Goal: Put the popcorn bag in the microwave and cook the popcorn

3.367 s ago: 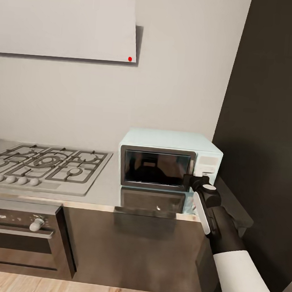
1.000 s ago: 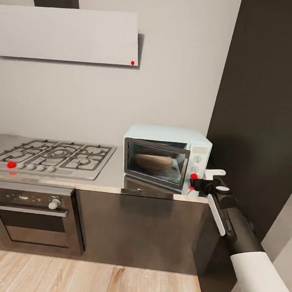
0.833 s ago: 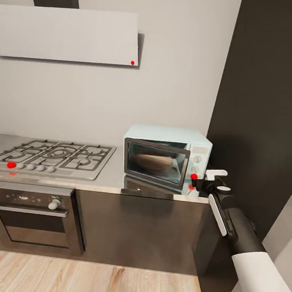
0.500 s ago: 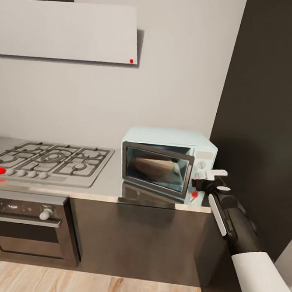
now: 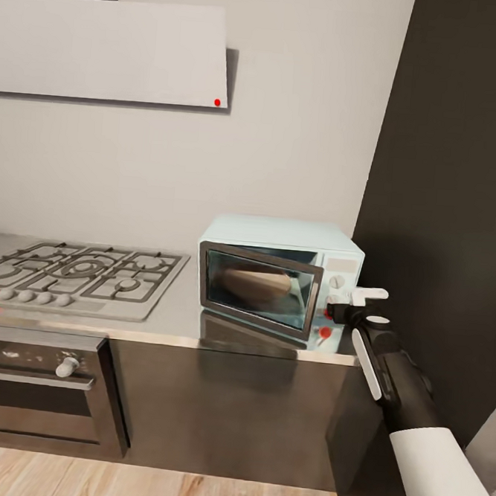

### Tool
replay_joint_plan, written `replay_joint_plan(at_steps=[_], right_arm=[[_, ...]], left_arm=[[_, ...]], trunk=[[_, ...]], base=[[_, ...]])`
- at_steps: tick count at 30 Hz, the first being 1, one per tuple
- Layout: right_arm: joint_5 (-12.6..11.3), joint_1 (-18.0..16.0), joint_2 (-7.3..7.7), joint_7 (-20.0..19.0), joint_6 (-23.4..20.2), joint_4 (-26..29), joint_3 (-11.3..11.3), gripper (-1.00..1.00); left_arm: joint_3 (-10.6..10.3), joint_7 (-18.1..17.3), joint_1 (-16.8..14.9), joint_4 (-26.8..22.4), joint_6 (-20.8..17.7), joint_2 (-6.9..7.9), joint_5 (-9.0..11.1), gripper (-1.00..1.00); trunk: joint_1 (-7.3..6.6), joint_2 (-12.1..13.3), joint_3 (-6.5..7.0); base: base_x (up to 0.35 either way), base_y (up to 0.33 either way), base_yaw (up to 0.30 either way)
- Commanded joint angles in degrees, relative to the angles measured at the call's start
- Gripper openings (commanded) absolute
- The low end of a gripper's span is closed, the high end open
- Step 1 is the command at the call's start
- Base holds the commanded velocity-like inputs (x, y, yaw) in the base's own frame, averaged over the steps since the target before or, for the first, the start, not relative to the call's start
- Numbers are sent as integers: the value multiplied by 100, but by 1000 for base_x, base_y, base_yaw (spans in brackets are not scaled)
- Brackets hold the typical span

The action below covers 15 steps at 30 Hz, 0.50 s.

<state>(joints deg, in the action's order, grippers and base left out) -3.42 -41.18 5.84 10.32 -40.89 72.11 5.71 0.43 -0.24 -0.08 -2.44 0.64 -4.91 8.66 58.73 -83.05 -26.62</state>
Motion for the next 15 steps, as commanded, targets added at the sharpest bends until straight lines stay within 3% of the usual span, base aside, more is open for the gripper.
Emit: replay_joint_plan(at_steps=[1, 9, 15], right_arm=[[-37, -4, 6, 47, -19, 5, 18, 100], [-45, -4, 5, 45, -16, 5, 18, 100], [-48, -4, 5, 44, -15, -4, 31, 100]], left_arm=[[1, -3, -1, -2, 7, -1, 48, 100], [1, 0, -1, -2, 7, -1, 54, 100], [1, -3, -1, -2, 7, 7, 55, 100]], trunk=[[0, -3, -6], [0, -3, -6], [0, -3, -6]], base=[[0, -172, 0], [5, -31, 0], [200, 0, 0]])
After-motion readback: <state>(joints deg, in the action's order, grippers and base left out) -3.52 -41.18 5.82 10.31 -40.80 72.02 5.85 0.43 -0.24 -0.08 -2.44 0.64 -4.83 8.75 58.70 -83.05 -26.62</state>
